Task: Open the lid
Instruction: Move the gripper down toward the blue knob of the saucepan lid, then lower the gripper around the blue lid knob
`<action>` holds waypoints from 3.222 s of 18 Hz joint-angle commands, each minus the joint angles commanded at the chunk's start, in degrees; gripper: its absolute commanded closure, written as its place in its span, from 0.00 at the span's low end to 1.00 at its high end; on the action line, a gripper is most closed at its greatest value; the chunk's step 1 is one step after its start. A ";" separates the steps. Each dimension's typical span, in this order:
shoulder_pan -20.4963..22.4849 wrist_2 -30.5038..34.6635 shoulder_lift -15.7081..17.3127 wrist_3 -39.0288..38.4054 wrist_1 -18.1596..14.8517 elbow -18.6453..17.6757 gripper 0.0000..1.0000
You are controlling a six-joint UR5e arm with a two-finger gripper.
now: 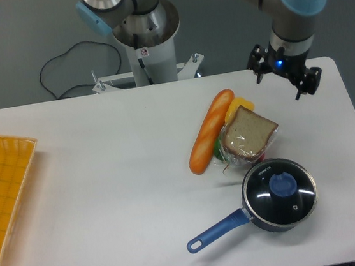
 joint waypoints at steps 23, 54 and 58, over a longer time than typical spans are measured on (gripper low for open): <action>-2.28 -5.01 -9.41 -16.25 0.26 9.84 0.00; -7.21 -2.99 -16.45 -22.06 0.00 16.79 0.00; -7.56 -2.99 -16.71 -23.73 -0.09 17.23 0.00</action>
